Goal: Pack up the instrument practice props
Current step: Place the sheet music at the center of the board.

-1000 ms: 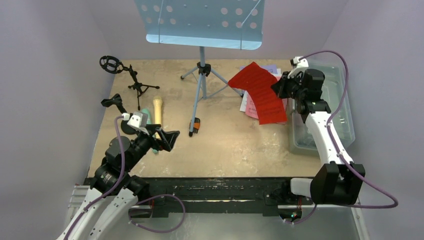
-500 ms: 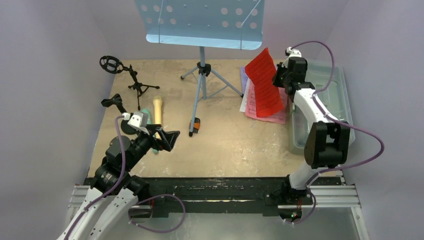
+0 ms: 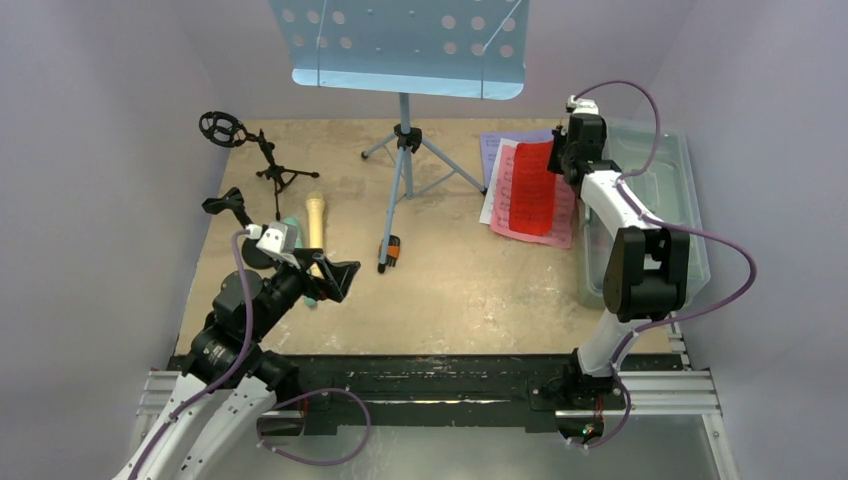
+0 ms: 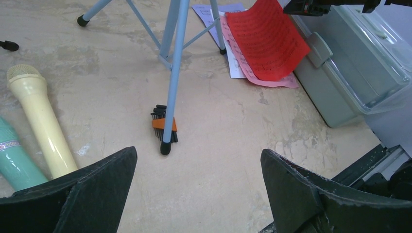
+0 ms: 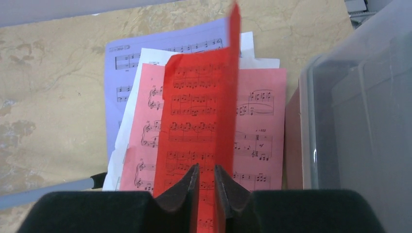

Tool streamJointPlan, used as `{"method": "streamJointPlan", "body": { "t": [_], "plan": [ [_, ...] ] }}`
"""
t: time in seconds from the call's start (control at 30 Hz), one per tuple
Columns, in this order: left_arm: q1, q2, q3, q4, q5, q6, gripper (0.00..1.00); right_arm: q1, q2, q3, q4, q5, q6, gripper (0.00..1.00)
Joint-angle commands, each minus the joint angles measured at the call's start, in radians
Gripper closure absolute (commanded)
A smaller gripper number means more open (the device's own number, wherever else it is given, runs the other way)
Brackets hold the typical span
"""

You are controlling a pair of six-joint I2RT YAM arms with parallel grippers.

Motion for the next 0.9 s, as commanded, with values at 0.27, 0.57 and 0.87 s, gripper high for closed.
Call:
{"method": "streamJointPlan", "body": {
  "t": [0.27,0.57,0.87],
  "plan": [
    [0.016,0.004,-0.002,0.042,0.018,0.016,0.01,0.007,-0.094,0.01,0.067,0.019,-0.083,0.55],
    [0.016,-0.001,-0.002,0.042,0.019,0.016,0.01,0.006,-0.237,-0.068,0.043,-0.205,-0.18,0.37],
    [0.017,-0.003,-0.001,0.043,0.021,0.016,0.01,0.001,-0.425,-0.193,0.015,-0.488,-0.29,0.24]
  ]
}}
